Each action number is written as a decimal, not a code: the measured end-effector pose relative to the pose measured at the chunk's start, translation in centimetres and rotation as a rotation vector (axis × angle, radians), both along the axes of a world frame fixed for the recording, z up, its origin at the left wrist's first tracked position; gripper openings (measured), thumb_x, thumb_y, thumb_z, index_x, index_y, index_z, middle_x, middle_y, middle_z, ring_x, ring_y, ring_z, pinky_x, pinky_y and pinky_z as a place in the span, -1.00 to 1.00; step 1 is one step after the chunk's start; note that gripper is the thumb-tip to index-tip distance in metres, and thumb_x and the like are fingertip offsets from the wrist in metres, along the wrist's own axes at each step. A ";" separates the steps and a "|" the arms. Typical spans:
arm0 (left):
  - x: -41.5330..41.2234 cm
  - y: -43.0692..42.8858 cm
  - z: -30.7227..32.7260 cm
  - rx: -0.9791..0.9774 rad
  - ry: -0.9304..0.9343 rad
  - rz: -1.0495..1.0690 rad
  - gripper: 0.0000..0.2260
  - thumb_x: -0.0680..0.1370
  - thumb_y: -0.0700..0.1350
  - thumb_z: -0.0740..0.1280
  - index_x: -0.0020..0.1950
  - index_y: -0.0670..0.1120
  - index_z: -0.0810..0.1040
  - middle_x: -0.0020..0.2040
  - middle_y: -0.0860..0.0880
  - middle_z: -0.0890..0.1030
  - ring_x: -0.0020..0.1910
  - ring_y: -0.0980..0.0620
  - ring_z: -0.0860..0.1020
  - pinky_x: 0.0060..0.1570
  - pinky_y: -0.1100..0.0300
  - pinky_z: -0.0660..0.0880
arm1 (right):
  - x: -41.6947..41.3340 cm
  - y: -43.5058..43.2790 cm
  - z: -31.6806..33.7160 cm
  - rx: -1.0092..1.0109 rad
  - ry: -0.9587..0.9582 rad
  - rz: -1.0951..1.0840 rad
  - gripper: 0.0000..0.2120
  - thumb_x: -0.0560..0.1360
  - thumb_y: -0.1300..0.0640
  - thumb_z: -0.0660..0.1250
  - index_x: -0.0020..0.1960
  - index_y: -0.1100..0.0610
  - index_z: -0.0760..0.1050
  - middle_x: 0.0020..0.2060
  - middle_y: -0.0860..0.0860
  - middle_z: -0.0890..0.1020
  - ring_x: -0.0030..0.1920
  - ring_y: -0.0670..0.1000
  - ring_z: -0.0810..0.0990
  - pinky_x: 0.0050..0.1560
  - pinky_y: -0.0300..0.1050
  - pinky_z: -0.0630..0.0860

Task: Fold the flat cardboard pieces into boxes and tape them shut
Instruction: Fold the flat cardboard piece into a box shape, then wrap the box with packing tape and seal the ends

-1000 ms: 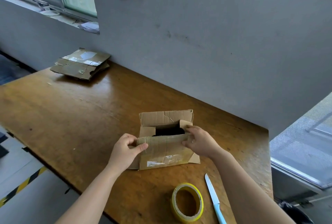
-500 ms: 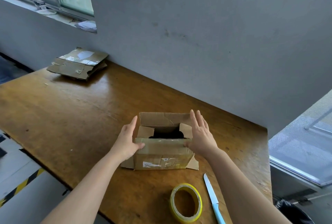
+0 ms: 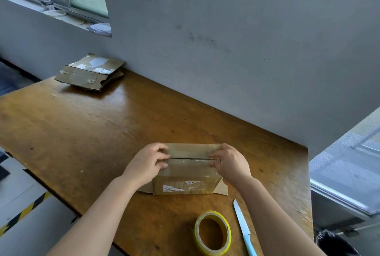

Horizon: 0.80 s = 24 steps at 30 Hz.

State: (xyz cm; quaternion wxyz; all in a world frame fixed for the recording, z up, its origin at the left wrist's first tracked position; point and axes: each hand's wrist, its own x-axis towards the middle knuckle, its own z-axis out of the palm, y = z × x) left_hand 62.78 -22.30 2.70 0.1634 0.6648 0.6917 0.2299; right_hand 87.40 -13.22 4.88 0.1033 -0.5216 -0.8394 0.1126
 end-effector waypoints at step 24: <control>1.3 -1.1 -1.3 0.034 0.048 0.075 -0.69 0.64 -0.17 0.19 0.38 -0.05 0.50 0.46 0.06 0.38 0.48 0.05 0.25 0.43 0.09 0.21 | 2.3 -9.9 -5.6 -0.340 -0.426 0.332 -0.42 0.28 -0.49 0.29 -0.11 0.02 0.61 -0.23 -0.02 0.60 -0.10 0.03 0.48 -0.24 -0.09 0.47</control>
